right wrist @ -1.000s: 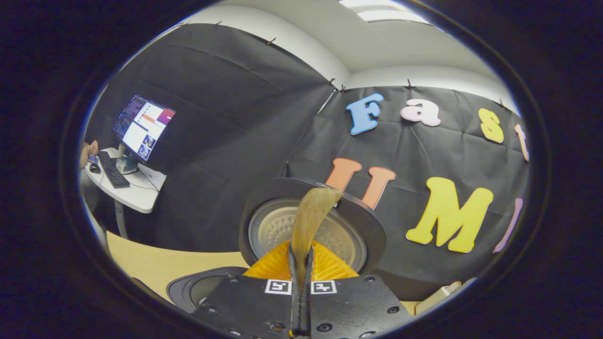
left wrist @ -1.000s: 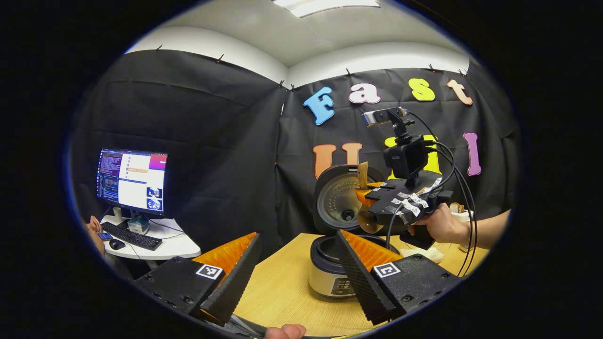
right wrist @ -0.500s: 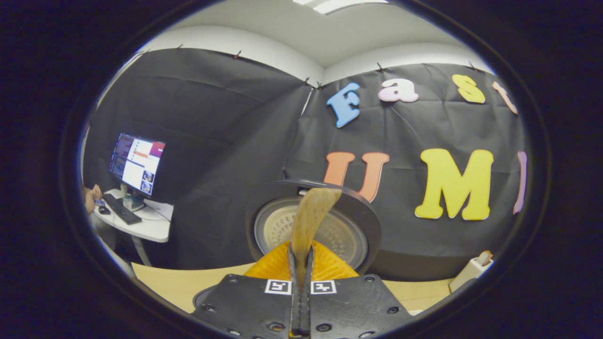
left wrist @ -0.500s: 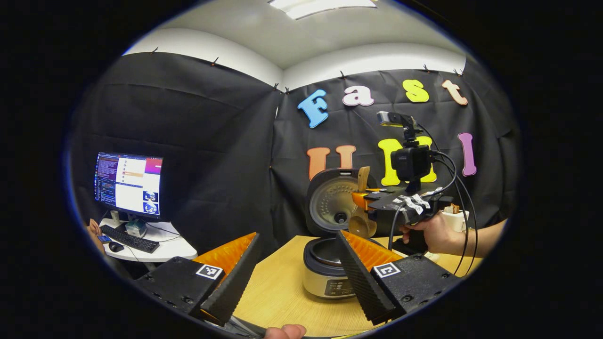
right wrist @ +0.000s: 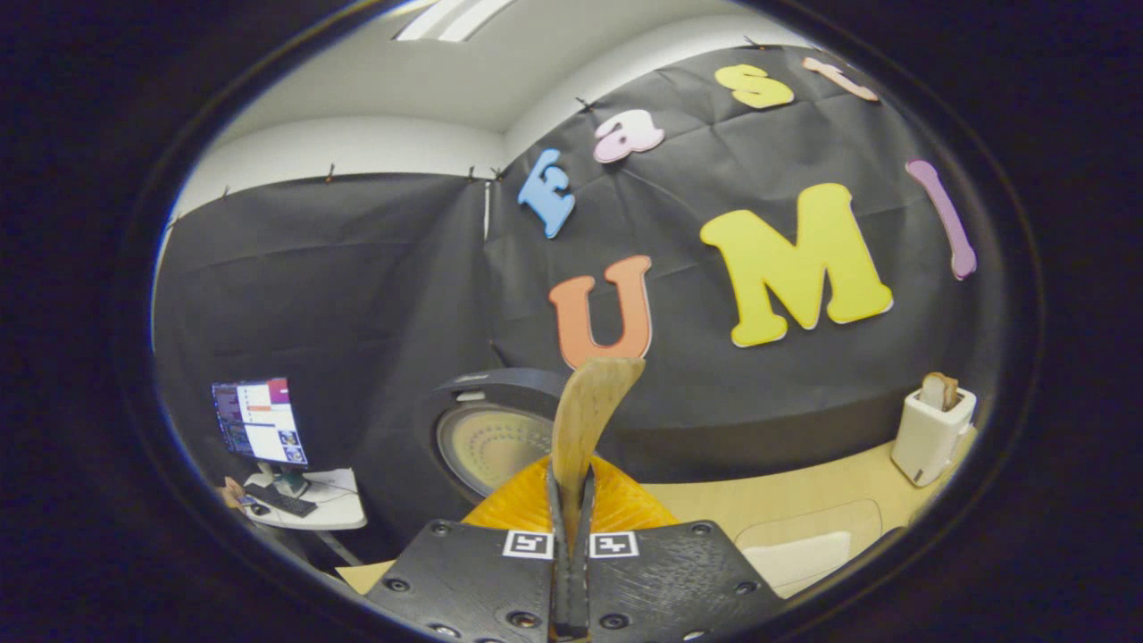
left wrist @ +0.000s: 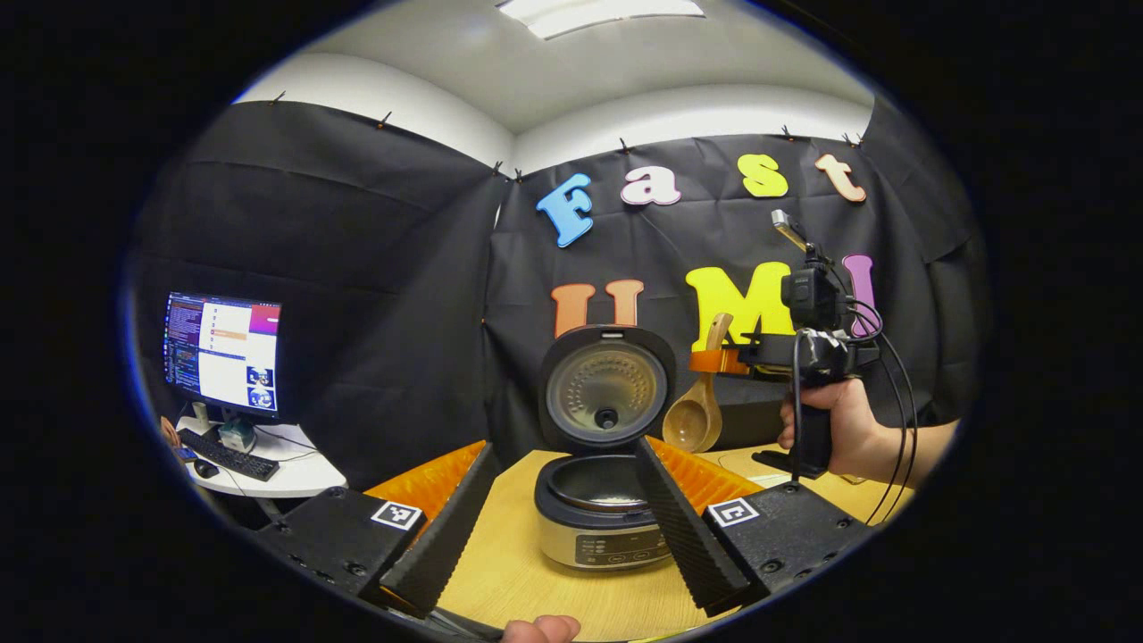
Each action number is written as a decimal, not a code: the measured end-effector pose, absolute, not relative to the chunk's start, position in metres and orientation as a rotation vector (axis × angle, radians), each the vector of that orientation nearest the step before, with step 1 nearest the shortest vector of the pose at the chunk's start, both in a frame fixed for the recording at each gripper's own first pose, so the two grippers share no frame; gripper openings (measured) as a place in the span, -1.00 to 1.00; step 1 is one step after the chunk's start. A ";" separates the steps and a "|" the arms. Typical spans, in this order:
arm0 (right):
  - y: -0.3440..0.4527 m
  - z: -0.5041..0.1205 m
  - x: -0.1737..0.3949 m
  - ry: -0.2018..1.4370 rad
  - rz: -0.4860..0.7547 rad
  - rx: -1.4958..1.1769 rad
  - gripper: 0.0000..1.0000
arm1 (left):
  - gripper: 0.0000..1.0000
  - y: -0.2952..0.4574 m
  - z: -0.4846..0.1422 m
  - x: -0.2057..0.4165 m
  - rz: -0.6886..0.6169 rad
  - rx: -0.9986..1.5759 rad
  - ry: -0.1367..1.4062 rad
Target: Close the left gripper, press the button to open the rice cooker; take a wooden spoon from the chopstick holder with the right hand, scoop a spoonful of rice and pour it into the rice cooker, then put the wooden spoon back into the chopstick holder.
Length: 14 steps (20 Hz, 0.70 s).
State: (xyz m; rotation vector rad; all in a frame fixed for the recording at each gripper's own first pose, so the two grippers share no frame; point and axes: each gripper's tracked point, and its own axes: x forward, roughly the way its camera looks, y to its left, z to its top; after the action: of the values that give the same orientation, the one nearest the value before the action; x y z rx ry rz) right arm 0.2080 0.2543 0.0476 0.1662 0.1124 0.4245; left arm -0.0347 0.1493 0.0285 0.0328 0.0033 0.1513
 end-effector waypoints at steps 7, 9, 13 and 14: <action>0.134 0.062 0.193 0.077 0.282 0.228 -1.00 | 1.00 0.109 0.023 -0.025 0.073 0.045 0.018; 0.093 0.066 0.189 0.072 0.235 0.234 -1.00 | 1.00 0.105 0.023 -0.025 0.066 0.054 0.021; 0.014 0.066 0.186 0.049 0.108 0.182 -1.00 | 1.00 0.093 0.022 -0.024 0.033 0.063 0.021; -0.005 0.067 0.185 0.039 0.070 0.168 -1.00 | 1.00 0.090 0.022 -0.023 0.023 0.064 0.022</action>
State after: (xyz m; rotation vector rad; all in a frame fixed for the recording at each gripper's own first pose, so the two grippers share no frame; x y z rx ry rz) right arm 0.1853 -0.0052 0.0667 0.1680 0.0389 0.0705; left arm -0.0234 0.0895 0.0223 0.0637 0.0217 0.0232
